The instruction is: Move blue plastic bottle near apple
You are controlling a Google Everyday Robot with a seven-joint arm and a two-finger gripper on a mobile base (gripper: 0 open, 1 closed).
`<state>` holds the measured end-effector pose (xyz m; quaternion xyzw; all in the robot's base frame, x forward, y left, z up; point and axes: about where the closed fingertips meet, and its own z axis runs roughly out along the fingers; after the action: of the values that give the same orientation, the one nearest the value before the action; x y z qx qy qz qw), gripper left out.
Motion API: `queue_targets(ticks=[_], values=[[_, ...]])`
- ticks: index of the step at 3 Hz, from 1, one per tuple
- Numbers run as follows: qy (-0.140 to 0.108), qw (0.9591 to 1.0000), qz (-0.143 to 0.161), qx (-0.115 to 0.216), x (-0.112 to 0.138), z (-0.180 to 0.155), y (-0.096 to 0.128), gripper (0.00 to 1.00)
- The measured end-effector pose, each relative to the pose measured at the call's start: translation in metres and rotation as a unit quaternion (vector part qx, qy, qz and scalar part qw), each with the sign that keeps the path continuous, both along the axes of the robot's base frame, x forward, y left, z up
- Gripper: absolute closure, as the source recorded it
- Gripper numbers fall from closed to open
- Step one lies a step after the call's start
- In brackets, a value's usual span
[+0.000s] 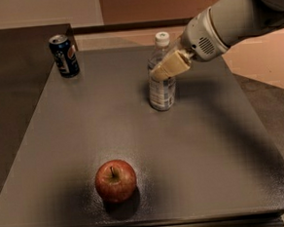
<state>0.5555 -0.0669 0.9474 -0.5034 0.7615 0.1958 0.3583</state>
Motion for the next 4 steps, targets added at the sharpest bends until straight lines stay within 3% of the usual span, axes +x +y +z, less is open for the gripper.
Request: queue_targets(ticks=[1, 2, 4], values=[[-0.003, 0.9998, 0.017, 0.012, -0.011, 0.008, -0.004, 0.87], [-0.008, 0.9987, 0.044, 0.024, -0.033, 0.018, -0.013, 1.0], [0.0, 0.9944, 0.098, 0.04, -0.084, 0.019, -0.019, 1.0]])
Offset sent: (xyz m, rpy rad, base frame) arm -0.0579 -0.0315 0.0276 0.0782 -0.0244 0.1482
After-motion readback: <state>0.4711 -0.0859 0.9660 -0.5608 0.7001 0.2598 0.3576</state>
